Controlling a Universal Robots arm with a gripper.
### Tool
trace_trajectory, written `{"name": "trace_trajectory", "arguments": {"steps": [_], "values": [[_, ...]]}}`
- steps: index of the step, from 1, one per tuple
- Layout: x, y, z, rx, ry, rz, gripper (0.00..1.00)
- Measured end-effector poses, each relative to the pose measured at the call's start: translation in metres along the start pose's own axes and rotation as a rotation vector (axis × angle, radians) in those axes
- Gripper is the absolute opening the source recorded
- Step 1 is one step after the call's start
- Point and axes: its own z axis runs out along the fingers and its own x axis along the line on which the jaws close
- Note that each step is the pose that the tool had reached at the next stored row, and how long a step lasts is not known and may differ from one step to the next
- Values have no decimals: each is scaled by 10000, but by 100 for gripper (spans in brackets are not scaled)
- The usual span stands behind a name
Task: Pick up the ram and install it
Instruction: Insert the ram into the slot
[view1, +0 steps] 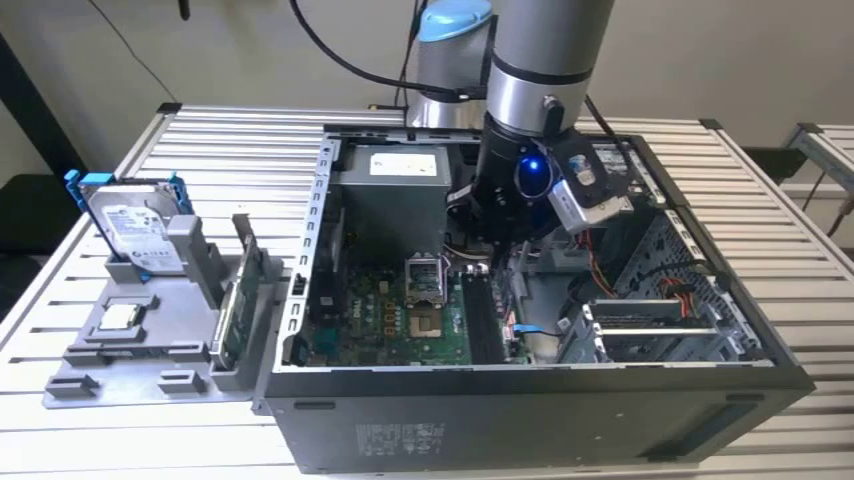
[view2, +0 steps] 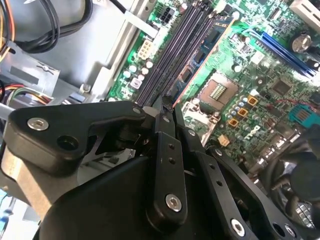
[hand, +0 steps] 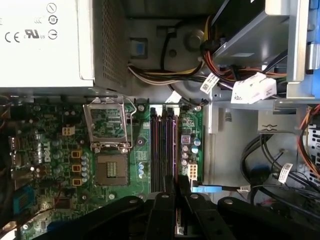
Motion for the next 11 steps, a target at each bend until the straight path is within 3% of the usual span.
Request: {"name": "trace_trajectory", "arguments": {"steps": [11], "values": [[13, 8, 158, 22, -55, -191, 14]]}}
